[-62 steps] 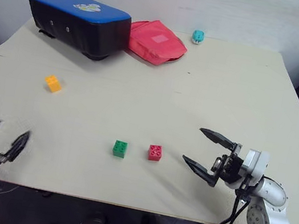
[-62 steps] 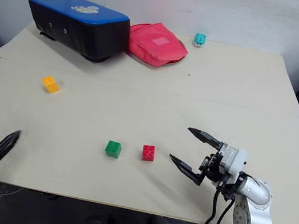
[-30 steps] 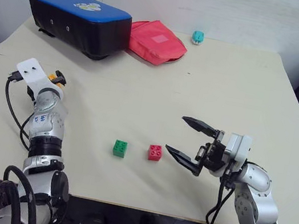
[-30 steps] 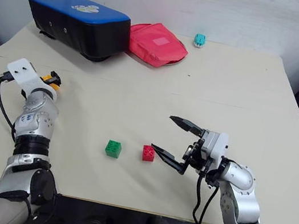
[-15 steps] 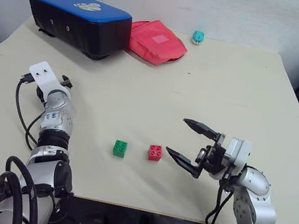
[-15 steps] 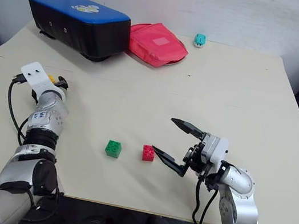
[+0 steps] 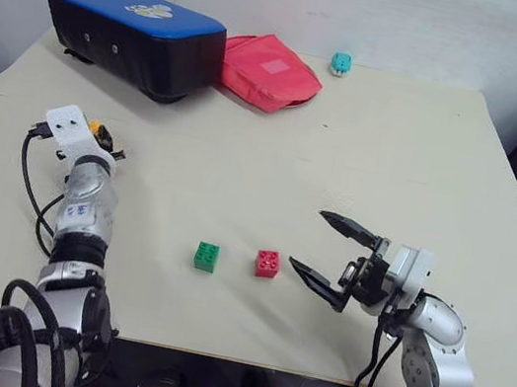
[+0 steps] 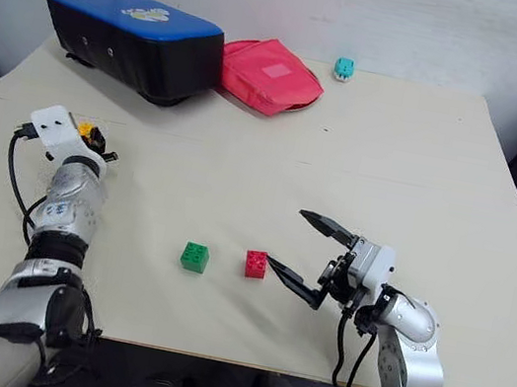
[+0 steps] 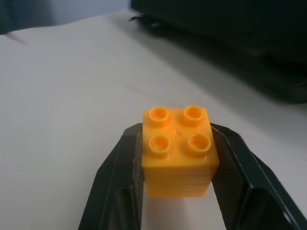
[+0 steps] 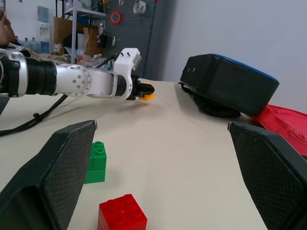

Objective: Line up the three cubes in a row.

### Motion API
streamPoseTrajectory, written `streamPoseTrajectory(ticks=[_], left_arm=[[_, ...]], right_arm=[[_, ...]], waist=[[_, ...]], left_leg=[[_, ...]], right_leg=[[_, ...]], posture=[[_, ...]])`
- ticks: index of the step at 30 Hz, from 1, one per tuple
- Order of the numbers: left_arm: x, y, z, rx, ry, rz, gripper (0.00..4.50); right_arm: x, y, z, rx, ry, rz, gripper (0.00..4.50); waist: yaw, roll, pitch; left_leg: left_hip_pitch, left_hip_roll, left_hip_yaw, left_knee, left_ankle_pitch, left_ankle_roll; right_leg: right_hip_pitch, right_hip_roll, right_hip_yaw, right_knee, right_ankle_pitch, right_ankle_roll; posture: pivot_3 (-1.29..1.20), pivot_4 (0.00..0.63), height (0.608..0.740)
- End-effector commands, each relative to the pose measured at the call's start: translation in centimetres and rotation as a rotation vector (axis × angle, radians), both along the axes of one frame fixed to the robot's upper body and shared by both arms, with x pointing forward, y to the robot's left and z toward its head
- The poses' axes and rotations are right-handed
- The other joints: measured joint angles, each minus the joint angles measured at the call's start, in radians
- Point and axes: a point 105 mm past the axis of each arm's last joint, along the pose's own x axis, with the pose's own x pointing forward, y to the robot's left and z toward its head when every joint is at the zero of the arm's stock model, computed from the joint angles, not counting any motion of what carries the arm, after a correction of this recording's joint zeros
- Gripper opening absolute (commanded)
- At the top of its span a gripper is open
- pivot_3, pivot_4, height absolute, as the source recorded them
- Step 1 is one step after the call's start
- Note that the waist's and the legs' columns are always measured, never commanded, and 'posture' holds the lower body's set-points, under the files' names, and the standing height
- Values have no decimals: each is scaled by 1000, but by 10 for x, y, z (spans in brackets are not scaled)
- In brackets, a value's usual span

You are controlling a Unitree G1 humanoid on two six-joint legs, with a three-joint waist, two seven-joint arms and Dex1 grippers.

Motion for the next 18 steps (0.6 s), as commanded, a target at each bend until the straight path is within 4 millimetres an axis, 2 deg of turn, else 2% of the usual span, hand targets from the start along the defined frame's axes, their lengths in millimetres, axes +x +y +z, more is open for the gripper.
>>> streamPoseTrajectory(ticks=[1, 2, 3, 6, 10, 14, 18], left_arm=[[-59, -34, 86, 128, -421, -625, 1508], [-79, -42, 85, 120, -383, -832, 1508], [-92, -42, 79, 184, -293, -952, 1508], [-111, -37, 62, 269, -66, -1137, 1508], [-144, -44, 33, 596, 139, -1460, 1508], [-159, -44, -8, 841, 288, -1699, 1508], [-151, -50, -24, 893, 243, -1727, 1508]], right_arm=[[-5, -9, 9, -17, -34, -17, 4500], [-7, -12, 10, -32, -32, -15, 4500], [-8, -17, 10, -52, -28, -13, 4500], [-13, -24, 9, -100, -14, 10, 4500], [-21, -36, -1, -191, 15, 57, 4500], [-21, -41, 0, -213, 17, 57, 4500], [-23, -43, -1, -224, 23, 64, 4500]], waist=[[-11, 0, 0], [-22, 0, 0], [-24, 0, 0], [-25, 4, 2], [-8, 7, 3], [-1, 7, 3], [0, 7, 3]], left_leg=[[0, 0, 0, 0, 0, 0], [0, 1, 2, -1, 0, -1], [0, 3, 2, -2, -1, -2], [1, 3, 0, -1, 0, -4], [4, 0, -1, -2, 1, -2], [2, 0, -1, -2, 0, -1], [0, 0, -1, -2, -1, 1]], right_leg=[[0, 0, 0, 0, 0, 0], [-1, 1, 2, 2, 0, 0], [-1, 2, 2, 4, -1, -1], [-1, 2, 0, 1, -3, -4], [2, 1, 0, 2, -3, -4], [1, 0, 0, 0, -2, -4], [-1, 0, 0, 0, -2, -4]], posture=[[0, 150, 740], [0, 150, 740], [0, 150, 740], [0, 150, 740], [0, 150, 740], [0, 150, 740], [0, 150, 740]])
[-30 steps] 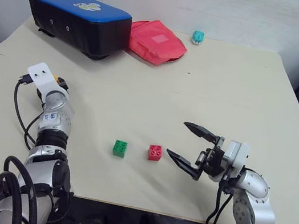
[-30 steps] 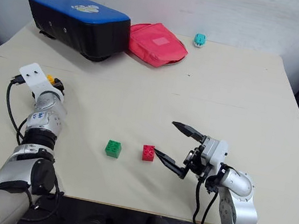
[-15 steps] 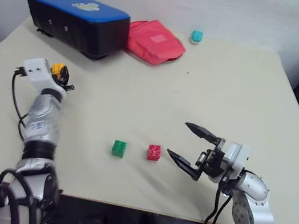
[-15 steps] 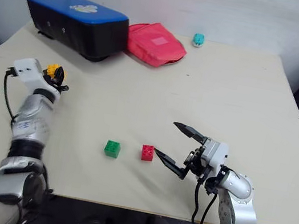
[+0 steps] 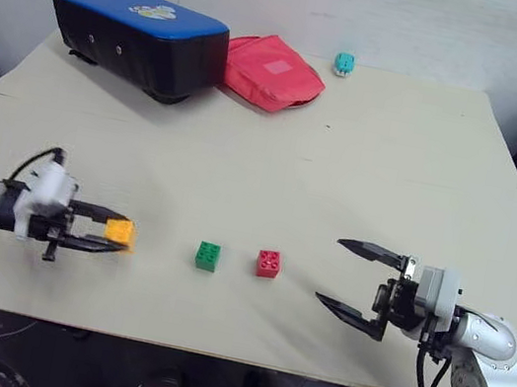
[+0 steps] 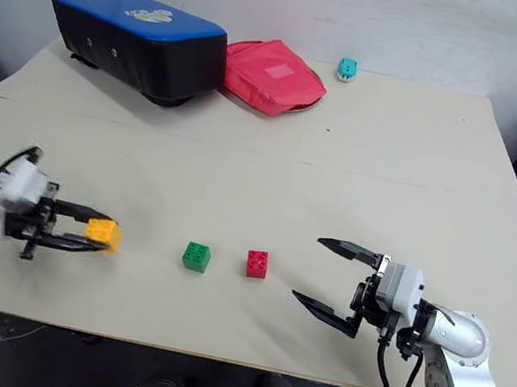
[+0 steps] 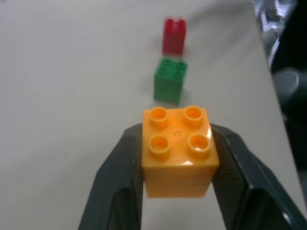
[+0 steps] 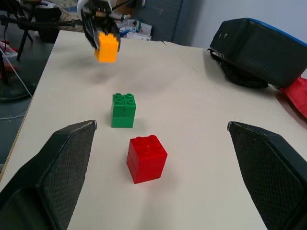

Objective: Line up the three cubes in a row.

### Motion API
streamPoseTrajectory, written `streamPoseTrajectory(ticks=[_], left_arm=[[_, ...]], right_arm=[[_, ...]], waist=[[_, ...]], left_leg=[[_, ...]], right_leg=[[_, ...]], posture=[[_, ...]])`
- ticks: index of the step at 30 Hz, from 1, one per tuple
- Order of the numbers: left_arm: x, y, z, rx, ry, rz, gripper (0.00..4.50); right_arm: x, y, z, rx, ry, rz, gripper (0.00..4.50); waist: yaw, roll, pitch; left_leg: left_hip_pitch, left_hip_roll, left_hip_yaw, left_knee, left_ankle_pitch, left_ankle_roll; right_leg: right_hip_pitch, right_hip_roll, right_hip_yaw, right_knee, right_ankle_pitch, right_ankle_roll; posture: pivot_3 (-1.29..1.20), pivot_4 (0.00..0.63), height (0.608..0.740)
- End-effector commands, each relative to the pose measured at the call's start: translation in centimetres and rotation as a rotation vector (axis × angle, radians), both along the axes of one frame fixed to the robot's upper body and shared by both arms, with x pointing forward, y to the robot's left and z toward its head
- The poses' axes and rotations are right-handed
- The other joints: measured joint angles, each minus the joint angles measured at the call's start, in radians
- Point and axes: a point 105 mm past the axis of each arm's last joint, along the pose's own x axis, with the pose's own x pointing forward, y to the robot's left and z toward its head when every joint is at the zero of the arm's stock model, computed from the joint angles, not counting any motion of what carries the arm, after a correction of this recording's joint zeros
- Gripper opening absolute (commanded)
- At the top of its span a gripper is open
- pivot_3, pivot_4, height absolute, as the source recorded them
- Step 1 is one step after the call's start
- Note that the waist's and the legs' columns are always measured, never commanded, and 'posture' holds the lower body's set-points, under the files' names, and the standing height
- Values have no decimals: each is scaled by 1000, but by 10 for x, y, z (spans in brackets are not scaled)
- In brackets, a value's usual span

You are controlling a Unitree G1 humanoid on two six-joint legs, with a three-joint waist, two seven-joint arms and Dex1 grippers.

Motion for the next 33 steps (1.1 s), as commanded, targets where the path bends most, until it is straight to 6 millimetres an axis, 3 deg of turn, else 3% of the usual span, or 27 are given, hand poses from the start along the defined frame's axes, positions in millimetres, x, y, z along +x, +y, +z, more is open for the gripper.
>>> streamPoseTrajectory(ticks=[1, 5, 13, 28, 33], left_arm=[[-2, -6, -7, 26, -28, -134, 1508], [8, -17, -20, 2, -25, -165, 1508], [9, -26, -30, -2, -14, -209, 1508], [10, -15, -42, 99, 62, -199, 1508], [13, -7, -34, 100, 38, -161, 3019]], right_arm=[[-5, -7, 8, -2, -21, -2, 4500], [-12, -13, 11, -24, -13, -11, 4500], [-17, -16, 9, -28, -2, -25, 4500], [-21, -21, 2, -38, 18, -24, 4500], [-23, -20, 0, -35, 26, -20, 4500]], waist=[[0, 0, 0], [1, 0, 0], [-2, 0, 0], [0, 0, 0], [-1, 0, 0]], left_leg=[[0, 0, 0, 1, 0, 1], [-1, -1, 0, 2, -1, 2], [0, 0, 1, 2, -1, 2], [1, 0, 0, 3, -1, 2], [1, 0, 1, 2, -1, 2]], right_leg=[[0, 0, 0, 0, 0, 0], [0, -1, 0, 0, 1, 1], [0, 0, 1, 1, 1, 2], [1, 0, 0, 2, 1, 2], [1, 1, 0, 1, 1, 2]], posture=[[0, 150, 740], [0, 150, 740], [0, 150, 740], [0, 150, 740], [0, 150, 740]])
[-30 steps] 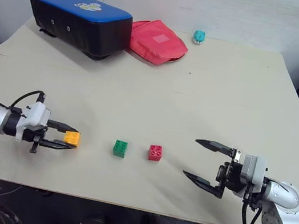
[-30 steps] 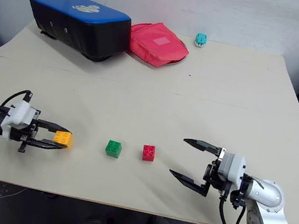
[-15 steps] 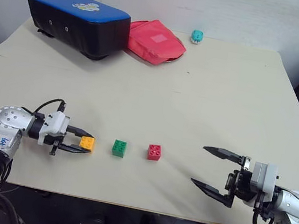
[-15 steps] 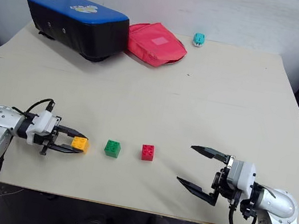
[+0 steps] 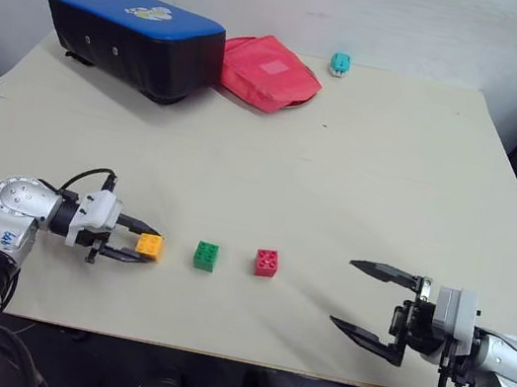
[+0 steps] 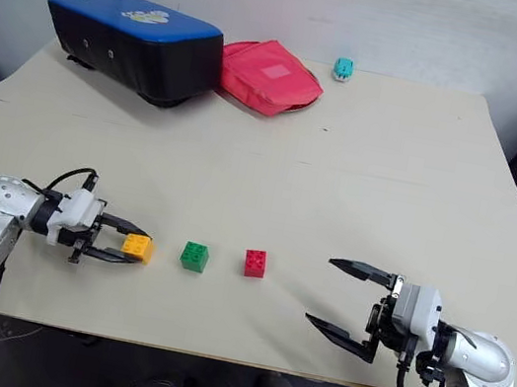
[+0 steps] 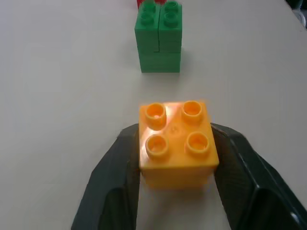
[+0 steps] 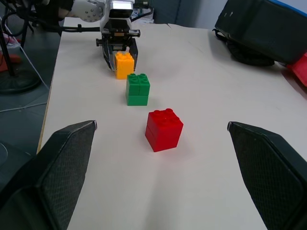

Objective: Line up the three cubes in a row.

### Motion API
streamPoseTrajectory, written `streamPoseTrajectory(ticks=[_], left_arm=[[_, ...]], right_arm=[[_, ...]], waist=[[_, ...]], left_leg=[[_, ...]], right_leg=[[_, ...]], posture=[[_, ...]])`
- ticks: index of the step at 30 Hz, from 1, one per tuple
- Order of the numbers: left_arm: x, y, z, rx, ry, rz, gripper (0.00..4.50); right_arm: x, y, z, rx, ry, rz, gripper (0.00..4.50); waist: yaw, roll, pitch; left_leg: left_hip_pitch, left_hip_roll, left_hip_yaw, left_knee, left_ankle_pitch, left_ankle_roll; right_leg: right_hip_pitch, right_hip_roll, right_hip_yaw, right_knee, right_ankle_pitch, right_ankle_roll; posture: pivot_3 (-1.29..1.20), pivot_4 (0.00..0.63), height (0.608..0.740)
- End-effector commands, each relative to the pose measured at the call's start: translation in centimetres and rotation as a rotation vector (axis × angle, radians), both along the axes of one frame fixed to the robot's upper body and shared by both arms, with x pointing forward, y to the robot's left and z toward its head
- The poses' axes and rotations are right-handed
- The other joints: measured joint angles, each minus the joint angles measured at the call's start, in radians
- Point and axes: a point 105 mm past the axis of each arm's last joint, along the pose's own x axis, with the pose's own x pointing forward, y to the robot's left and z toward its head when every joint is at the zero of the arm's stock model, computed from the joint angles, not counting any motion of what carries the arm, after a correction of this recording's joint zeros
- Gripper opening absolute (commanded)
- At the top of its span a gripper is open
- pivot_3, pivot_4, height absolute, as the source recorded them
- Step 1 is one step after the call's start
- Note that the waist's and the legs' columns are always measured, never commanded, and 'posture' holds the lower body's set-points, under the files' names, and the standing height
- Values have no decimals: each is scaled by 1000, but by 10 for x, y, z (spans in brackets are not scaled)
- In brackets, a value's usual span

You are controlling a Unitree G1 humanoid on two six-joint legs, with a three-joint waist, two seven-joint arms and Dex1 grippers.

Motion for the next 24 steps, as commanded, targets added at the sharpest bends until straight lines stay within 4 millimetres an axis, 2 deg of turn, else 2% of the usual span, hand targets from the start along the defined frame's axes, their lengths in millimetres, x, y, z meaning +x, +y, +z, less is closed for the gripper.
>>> streamPoseTrajectory(ticks=[1, 5, 9, 12, 14, 19, 24], left_arm=[[-8, 12, 8, 26, 10, -49, 3280], [-11, 24, 14, 34, -19, -11, 4477], [-21, 44, 24, 52, -48, 53, 4477], [-28, 57, 43, -6, -100, 188, 4477], [-36, 63, 52, -34, -122, 281, 4477], [-54, 64, 53, -46, -114, 351, 4477], [-52, 63, 57, -42, -122, 365, 4477]], right_arm=[[-2, -1, 10, 12, -46, 8, 4500], [-1, 1, 8, 16, -41, 20, 4500], [3, -3, 10, 3, -42, 32, 4500], [5, -12, 15, -33, -43, 40, 4500], [4, -18, 11, -140, -23, 65, 4500], [9, -28, 7, -281, 22, 58, 4500], [12, -33, 5, -282, 39, 46, 4500]], waist=[[1, 0, 0], [0, 0, 0], [-4, 0, 0], [-6, 0, 0], [-5, 2, 1], [3, 2, 1], [3, 2, 1]], left_leg=[[-1, 0, 0, 0, 0, 0], [-1, 0, 0, 0, 0, 0], [-1, 0, 0, 0, 0, 0], [-1, 1, 0, 0, 0, 0], [-1, 1, 0, -1, -1, 1], [0, 0, -1, -1, -3, 5], [0, 0, -1, -1, -3, 5]], right_leg=[[0, 0, 0, 0, 0, 0], [0, 0, 0, 0, 0, 0], [-1, 0, 0, 0, 0, 0], [-1, -1, 0, 0, 0, 0], [-1, -2, 0, 0, 0, 0], [0, -3, -1, -1, 0, 0], [1, -3, -1, -1, 0, 0]], posture=[[0, 150, 740], [0, 150, 740], [0, 150, 740], [0, 150, 740], [0, 150, 740], [0, 150, 740], [0, 150, 740]])
